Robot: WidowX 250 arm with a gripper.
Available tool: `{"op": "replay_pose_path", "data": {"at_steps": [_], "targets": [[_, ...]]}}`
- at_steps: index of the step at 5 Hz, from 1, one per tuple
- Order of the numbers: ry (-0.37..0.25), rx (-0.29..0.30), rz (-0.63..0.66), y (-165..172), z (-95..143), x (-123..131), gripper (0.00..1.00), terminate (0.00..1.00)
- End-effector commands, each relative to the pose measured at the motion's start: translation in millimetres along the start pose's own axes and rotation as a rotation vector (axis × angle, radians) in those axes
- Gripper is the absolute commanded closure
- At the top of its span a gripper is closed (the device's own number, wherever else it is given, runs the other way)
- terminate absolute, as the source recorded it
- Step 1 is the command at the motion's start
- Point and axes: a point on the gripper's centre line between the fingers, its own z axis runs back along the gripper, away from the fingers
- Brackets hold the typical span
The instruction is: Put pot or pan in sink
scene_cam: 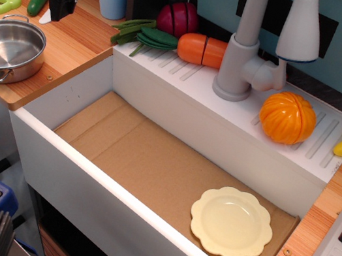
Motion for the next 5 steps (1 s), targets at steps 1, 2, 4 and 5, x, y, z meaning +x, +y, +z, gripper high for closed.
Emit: {"op": "replay_pose_path", "data": {"at_steps": [1, 2, 4, 5], "targets": [[0.0, 0.0, 0.0, 0, 0, 0, 0.0, 0.0], [-0.005, -0.007, 0.009, 0, -6, 3, 0.0, 0.0], [-0.036, -0.025, 0.036, 0, -20, 0, 0.0, 0.0], [-0.026, -0.044, 0.06, 1, -29, -2, 0.0, 0.0]]}}
